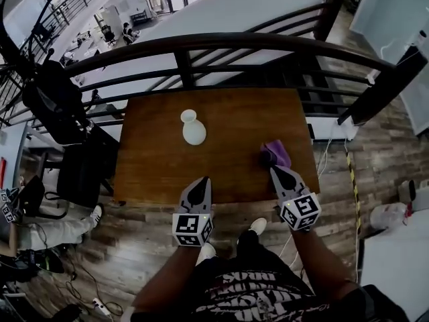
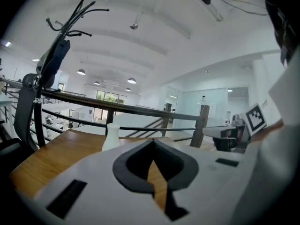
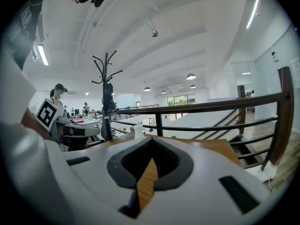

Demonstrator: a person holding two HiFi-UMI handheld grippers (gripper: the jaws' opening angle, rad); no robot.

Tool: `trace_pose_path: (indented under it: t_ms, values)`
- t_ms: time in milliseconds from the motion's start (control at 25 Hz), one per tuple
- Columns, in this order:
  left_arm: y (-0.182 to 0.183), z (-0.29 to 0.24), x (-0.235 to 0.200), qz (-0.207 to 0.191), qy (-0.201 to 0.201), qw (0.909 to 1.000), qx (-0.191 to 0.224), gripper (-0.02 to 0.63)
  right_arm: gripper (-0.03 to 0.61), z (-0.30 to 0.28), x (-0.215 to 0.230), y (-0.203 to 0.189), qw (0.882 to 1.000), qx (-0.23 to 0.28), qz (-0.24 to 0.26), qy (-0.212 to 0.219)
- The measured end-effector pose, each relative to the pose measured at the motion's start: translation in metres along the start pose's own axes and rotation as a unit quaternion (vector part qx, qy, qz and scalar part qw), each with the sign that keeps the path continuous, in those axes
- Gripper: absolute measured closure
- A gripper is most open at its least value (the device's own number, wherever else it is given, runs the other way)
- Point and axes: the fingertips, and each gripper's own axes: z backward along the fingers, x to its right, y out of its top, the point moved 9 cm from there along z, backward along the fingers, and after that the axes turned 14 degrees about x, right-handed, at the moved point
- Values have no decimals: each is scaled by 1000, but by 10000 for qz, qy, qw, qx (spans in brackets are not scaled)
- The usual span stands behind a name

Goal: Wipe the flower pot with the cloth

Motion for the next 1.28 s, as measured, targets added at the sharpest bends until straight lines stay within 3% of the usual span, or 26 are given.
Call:
trace_pose_path:
  t_ms: [120,320,520,800,960,1280]
  values:
    - [6,34,-14,95,-65,9999,78,615,580,11,-34,4,9998,29,114,-183]
    - [5,63,-17,275,-230,9992,162,615,580,34,-72,10,9985,27,-106,-539]
    - [13,89,-12,428,-388,9979,280,615,580,51,-124,19,9991,-93,101,-410]
    - [15,96,13,264,-682,9970,258,615,580,76,-136,25,9971,-4,297,-700]
    - [17,99,22,100,-539,9983,206,615,580,77,-143,20,9978,74,535,-375]
    - [17,111,67,-63,-83,9999,23,615,580,99,-117,23,9986,322,393,157]
